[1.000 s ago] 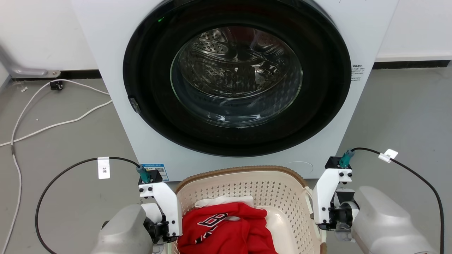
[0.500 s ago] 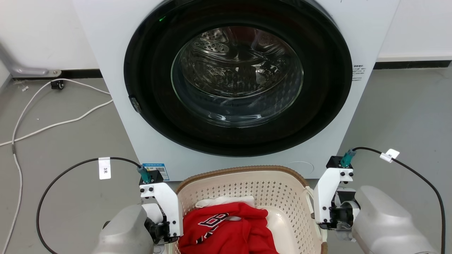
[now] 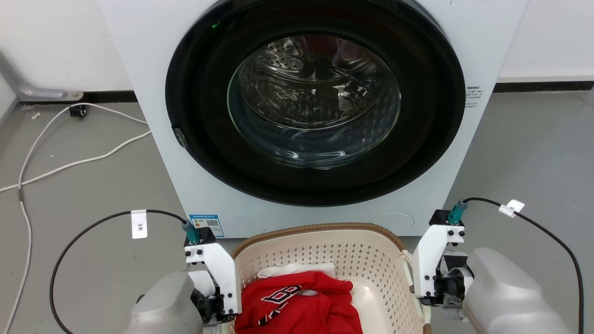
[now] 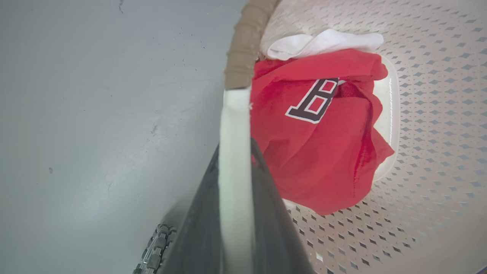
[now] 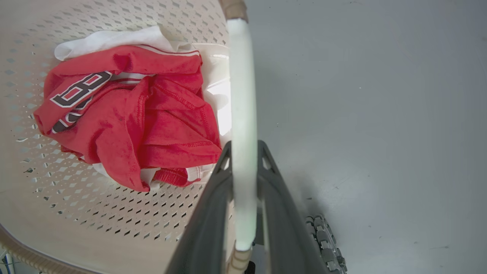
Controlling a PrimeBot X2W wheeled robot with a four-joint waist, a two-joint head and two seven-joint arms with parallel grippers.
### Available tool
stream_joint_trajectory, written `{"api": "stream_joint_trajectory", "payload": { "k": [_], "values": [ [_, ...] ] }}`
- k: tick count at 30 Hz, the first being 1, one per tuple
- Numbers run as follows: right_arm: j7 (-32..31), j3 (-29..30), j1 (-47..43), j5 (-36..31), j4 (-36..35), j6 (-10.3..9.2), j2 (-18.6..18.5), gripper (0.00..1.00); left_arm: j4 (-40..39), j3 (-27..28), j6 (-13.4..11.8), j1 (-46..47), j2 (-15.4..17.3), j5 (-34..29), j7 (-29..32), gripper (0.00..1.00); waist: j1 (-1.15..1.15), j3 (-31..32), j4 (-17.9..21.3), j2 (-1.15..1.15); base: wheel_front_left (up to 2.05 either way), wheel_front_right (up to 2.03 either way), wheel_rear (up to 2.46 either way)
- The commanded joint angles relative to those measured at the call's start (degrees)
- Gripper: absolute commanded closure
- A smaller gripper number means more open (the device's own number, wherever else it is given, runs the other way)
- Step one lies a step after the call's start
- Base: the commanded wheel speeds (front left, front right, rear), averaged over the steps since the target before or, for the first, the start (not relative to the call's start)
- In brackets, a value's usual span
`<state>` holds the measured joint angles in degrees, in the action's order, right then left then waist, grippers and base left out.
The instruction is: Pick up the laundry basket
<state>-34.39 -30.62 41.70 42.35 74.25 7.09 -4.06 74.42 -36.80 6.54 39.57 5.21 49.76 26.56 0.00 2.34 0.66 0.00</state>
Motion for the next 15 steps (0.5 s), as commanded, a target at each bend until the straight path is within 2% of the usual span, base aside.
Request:
{"api": "stream_joint_trajectory", "payload": {
  "k": [1,15],
  "values": [
    [0.10,0.03,-0.22,0.54,-0.71,0.73,2.14,1.00,-0.95,-0.14,0.87,-0.41,-2.33,0.68,0.19,1.00,0.00,0.07,-0.06,0.00,0.00,0.00,0.00],
    [-0.61,-0.07,-0.87,0.94,-0.71,0.74,2.16,1.00,-0.97,-0.56,0.75,-0.55,-2.26,1.02,0.24,1.00,0.00,0.32,0.13,0.00,0.00,0.00,0.00]
  ]
}}
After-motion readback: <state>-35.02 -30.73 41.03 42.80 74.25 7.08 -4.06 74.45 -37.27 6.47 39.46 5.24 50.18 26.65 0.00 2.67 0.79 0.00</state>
